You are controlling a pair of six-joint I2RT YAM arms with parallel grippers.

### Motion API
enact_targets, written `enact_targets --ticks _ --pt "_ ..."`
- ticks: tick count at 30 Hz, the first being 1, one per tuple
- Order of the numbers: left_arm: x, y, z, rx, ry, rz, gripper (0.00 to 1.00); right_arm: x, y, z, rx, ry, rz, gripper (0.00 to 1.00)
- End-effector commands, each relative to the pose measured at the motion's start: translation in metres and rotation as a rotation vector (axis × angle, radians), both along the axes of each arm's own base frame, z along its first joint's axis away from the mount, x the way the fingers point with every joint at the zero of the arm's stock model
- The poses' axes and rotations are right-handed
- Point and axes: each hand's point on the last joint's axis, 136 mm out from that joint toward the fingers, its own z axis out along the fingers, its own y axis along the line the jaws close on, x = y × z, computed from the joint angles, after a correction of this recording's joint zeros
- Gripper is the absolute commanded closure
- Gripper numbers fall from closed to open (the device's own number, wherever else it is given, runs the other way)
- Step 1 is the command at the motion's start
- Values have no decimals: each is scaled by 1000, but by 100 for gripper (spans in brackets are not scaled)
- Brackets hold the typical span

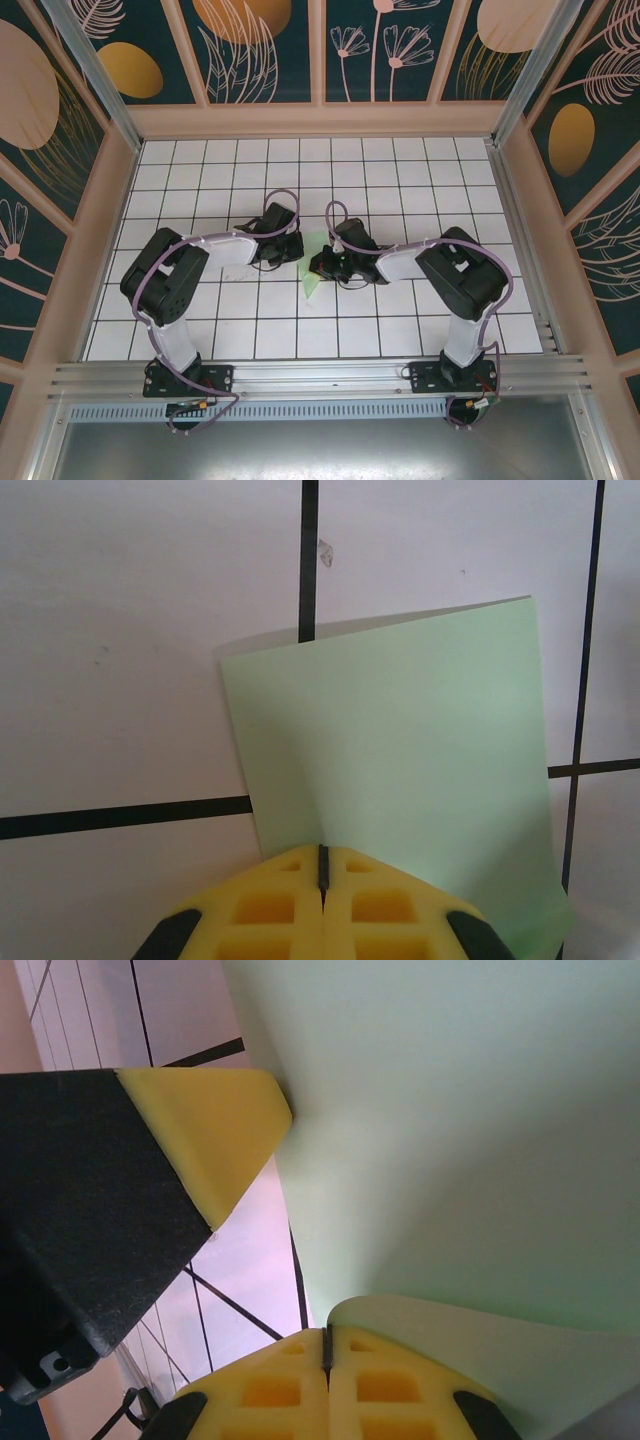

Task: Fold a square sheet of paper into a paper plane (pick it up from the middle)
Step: Third fold the triangle at the center of the table.

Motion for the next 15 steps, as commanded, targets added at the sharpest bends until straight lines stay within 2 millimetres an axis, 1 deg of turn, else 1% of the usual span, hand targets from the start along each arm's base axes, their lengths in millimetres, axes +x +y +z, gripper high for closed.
enact_targets --ticks 1,15 --pt "-11 1 -16 14 52 -25 100 6 11 5 18 -26 15 100" --pt "-12 1 -15 10 53 -25 100 5 7 -2 -20 -20 14 100"
